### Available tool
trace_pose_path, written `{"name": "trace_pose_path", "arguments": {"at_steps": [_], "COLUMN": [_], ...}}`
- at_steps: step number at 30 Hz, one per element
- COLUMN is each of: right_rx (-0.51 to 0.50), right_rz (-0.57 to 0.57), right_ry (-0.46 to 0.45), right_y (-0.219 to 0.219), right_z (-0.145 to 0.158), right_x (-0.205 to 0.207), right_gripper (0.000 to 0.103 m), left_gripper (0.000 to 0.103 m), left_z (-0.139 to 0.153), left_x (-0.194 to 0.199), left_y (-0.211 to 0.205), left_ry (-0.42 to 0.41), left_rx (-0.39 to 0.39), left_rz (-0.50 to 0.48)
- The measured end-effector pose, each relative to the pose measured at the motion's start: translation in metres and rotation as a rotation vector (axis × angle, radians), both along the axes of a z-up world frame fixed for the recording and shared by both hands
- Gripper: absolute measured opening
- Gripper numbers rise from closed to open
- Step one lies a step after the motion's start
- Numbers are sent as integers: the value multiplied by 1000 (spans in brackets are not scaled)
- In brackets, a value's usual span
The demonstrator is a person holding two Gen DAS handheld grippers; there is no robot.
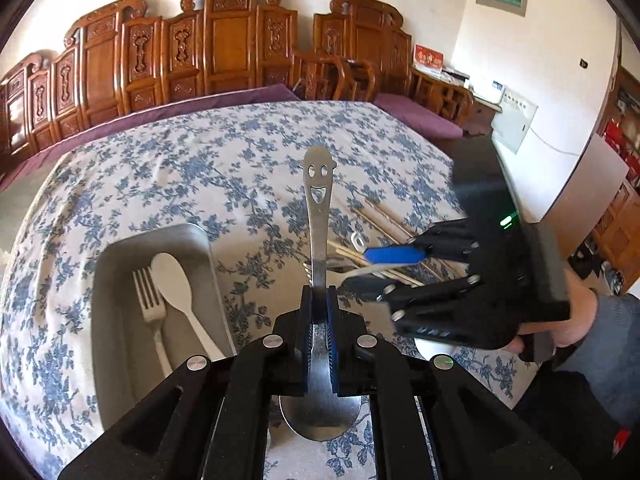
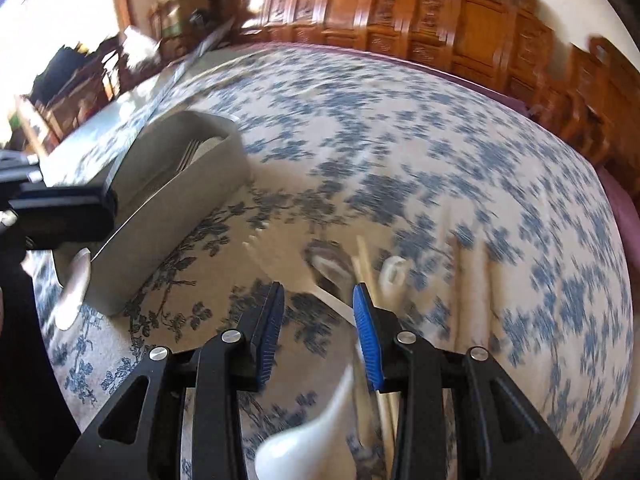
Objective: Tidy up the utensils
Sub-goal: 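Grasp a white plastic fork with the right tool while the left tool holds the spoon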
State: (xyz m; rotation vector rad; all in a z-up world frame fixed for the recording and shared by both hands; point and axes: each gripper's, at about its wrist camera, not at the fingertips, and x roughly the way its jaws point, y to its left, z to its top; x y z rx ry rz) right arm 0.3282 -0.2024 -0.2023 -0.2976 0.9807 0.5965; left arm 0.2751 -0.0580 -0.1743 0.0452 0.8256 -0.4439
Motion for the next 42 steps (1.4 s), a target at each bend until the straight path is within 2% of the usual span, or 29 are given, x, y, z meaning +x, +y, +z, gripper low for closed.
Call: {"name": "trace_pose_path", "arguments": {"at_steps": [7,13,23,25,26,31,42], "right_rx": [-78,-127,-174,-167,-167,-163,-139], "right_rz": [66,136,171,174,174,180,169], "right_ry": [31,34,107,118,122,122,104], "right_y": [14,21,22,22,22,22,20], "right_z": [-6,-4,-17,-16,-16,-14,-1], "right_x": [8,-1,5,5,5,3,-1], "right_gripper": [38,38,38,32,24,8,7], "left_gripper": [5,5,5,5,5,5,5], "left_z": [4,6,9,11,11,16,20], "left_x": [1,1,2,2,2,1,-1], "left_y": [12,12,16,17,18,22,35], "left_ry": [-1,-8,-15,-17,-18,-28,-37], "left_rx": [-18,-27,-35,-38,-39,-44,-52], "left_rz": [31,30,37,38,38,47,77]}}
